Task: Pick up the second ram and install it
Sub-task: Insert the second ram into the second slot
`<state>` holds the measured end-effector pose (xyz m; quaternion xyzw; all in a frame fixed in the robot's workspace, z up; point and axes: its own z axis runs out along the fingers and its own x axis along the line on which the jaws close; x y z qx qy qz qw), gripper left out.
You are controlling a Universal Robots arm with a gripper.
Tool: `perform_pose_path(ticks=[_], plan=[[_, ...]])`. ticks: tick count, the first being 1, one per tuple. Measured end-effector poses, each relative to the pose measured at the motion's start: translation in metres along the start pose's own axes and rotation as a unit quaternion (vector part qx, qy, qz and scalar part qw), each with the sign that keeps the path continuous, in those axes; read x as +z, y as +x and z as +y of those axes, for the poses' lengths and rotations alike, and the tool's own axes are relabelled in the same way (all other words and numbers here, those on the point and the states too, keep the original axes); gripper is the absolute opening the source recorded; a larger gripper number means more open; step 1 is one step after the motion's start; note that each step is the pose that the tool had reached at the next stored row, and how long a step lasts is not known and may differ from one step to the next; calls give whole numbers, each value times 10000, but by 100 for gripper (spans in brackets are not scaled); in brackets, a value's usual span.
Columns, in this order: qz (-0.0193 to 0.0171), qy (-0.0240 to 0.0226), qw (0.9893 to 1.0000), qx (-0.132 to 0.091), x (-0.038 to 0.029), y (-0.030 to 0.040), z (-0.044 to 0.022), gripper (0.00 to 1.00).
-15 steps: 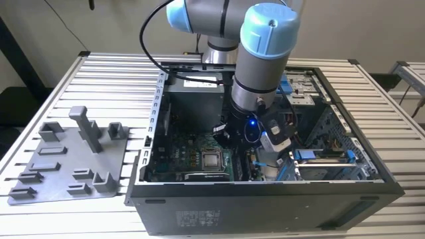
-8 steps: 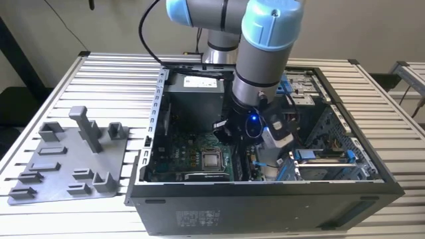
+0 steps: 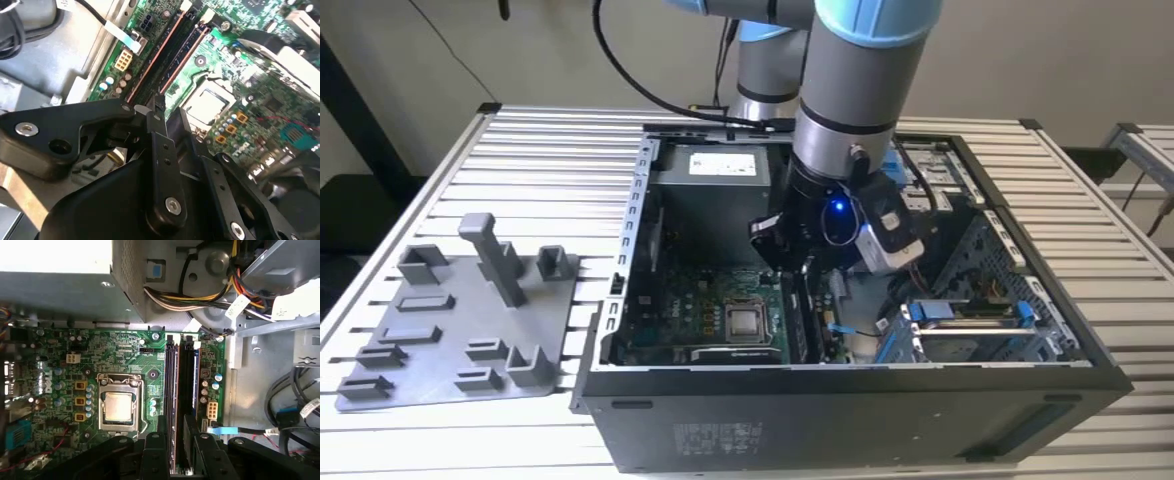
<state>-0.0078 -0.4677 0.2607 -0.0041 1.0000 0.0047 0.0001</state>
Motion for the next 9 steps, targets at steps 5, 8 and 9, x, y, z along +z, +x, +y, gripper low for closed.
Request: perform_pose_path(ticks=[5, 8, 9], plan=[[0, 0, 10000, 0, -11, 0, 0, 28], [0, -1, 10000, 0, -18, 0, 0, 28], [0, -1, 10000, 0, -20, 0, 0, 28]])
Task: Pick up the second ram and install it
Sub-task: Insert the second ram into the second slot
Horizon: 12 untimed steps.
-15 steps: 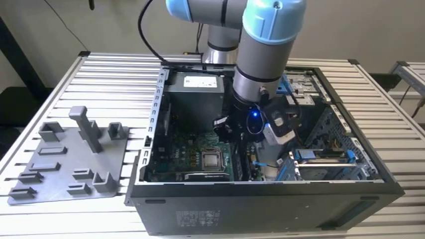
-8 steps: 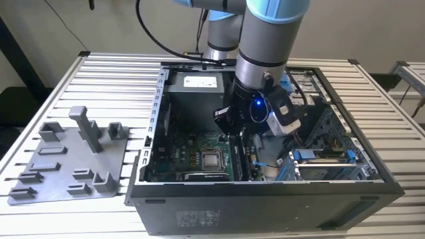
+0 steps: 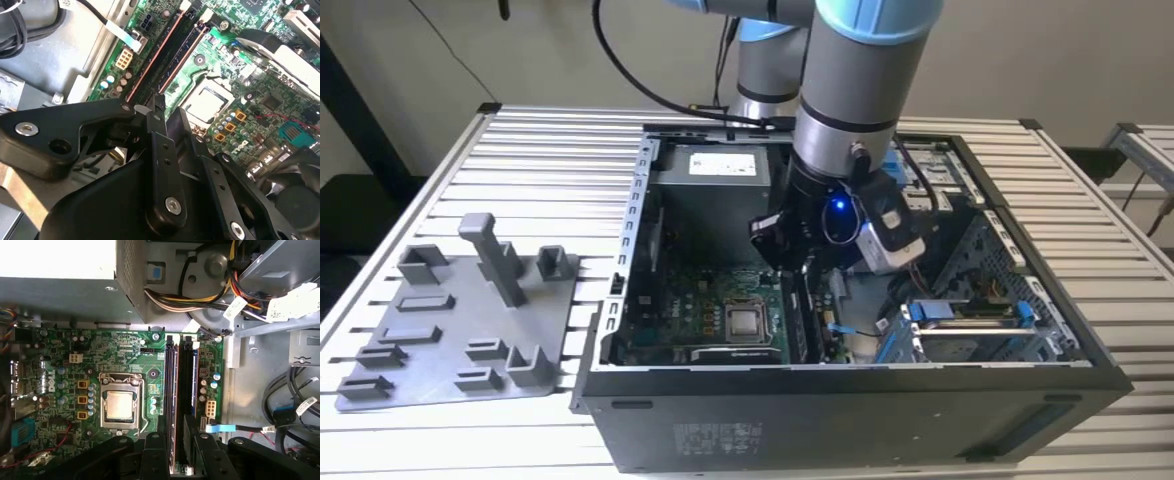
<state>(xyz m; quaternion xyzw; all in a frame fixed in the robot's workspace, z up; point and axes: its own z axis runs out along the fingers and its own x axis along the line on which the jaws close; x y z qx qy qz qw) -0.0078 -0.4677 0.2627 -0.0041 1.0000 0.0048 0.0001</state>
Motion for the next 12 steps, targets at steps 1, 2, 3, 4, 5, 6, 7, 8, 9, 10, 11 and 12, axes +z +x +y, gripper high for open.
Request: perform_pose_path(ticks=[1, 2, 3, 4, 5, 6, 7, 8, 9, 10, 11, 12], plan=[[0, 1, 10000, 0, -3, 0, 0, 28], [0, 0, 10000, 0, -5, 0, 0, 28], [0, 0, 10000, 0, -7, 0, 0, 26], [0, 0, 10000, 0, -9, 0, 0, 20], [0, 0, 10000, 0, -11, 0, 0, 20], [0, 0, 10000, 0, -14, 0, 0, 13], [0, 0, 10000, 0, -16, 0, 0, 11], [0, 1, 10000, 0, -19, 0, 0, 11], [0, 1, 10000, 0, -21, 0, 0, 11], [0, 0, 10000, 0, -23, 0, 0, 11], [0, 0, 10000, 0, -26, 0, 0, 11], [0, 0, 10000, 0, -28, 0, 0, 11]])
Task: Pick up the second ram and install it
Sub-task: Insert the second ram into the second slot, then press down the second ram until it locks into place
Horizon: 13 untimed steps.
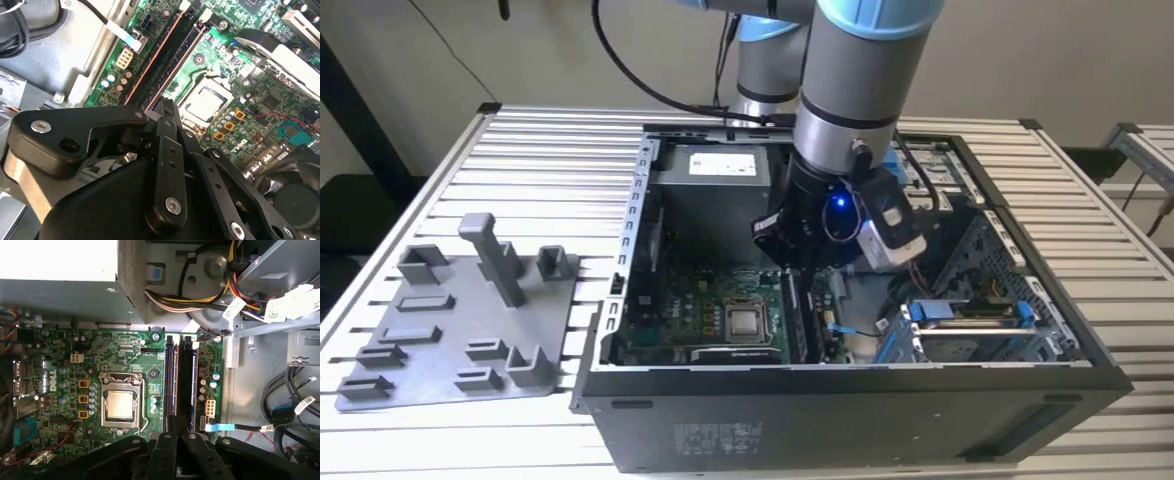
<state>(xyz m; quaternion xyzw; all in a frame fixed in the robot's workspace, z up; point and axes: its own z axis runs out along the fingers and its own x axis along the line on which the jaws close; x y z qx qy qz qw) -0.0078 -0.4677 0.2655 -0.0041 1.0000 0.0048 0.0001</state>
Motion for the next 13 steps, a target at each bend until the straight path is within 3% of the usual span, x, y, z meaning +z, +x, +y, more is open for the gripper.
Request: perform_pose_path(ticks=[13], plan=[[0, 0, 10000, 0, -30, 0, 0, 11]])
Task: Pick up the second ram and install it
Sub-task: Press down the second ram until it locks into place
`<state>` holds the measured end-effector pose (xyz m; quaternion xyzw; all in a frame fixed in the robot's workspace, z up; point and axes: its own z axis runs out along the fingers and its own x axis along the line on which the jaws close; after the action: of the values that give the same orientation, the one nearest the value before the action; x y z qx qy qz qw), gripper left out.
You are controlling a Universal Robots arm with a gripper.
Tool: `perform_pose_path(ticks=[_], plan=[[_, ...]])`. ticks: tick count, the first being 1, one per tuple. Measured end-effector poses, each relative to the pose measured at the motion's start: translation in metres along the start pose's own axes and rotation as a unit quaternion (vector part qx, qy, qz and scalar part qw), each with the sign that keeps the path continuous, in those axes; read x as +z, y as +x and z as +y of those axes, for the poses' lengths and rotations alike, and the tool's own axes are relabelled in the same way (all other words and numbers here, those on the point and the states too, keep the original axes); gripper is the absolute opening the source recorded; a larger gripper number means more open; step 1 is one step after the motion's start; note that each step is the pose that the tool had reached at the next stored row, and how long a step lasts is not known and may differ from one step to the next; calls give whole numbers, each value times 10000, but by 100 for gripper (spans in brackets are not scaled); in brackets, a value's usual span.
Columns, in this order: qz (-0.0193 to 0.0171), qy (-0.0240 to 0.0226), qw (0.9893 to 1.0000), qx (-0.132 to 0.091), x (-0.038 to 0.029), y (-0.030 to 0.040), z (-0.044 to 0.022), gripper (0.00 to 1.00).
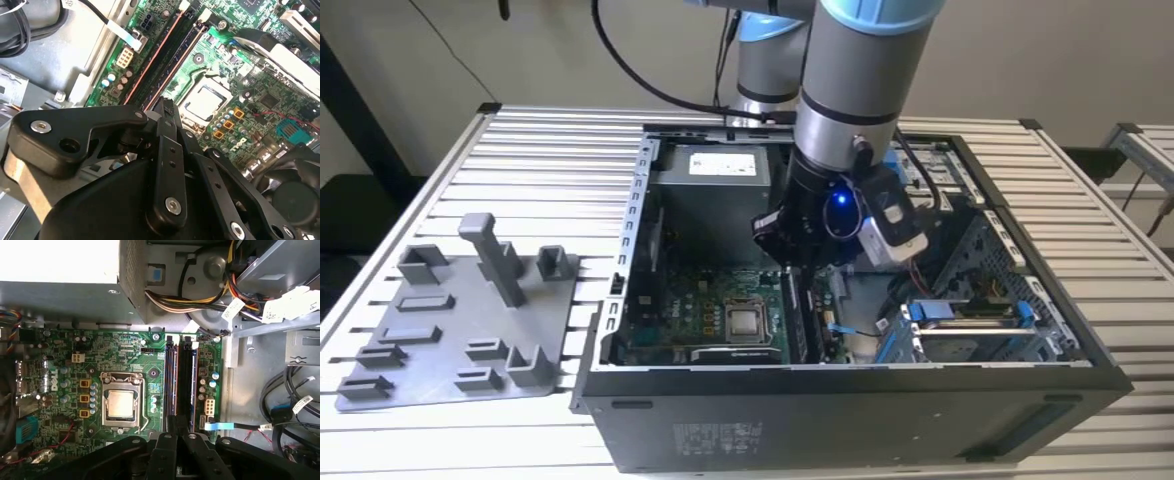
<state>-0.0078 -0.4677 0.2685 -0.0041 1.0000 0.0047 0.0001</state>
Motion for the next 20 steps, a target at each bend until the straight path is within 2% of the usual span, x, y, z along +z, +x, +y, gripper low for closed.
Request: perform_pose_path(ticks=[11, 14, 16, 20], plan=[[0, 0, 10000, -23, -20, 0, 0, 11], [1, 0, 9998, -222, -20, 0, 0, 11], [3, 0, 9992, -402, -21, 0, 0, 11], [6, 0, 9970, -769, -21, 0, 0, 11]])
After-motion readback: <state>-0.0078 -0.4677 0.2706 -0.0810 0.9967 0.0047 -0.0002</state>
